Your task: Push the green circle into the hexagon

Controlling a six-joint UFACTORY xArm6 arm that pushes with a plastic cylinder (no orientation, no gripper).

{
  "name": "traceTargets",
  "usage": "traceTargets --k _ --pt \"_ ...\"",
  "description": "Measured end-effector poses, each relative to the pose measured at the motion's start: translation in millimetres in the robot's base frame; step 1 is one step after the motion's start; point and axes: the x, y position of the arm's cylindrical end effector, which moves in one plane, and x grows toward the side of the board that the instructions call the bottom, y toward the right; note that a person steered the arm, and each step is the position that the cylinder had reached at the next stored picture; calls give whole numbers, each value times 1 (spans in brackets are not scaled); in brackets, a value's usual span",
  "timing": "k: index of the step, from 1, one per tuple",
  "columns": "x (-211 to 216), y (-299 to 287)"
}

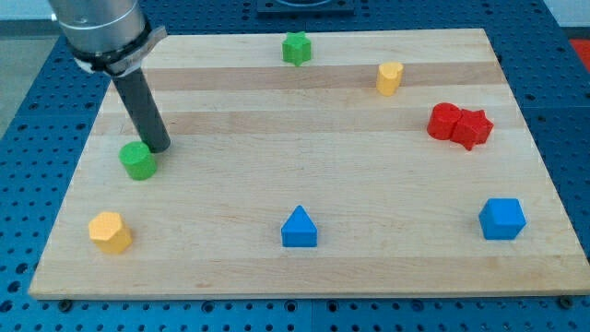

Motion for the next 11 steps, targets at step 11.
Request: traceTargets --k 11 --pt "80 -54"
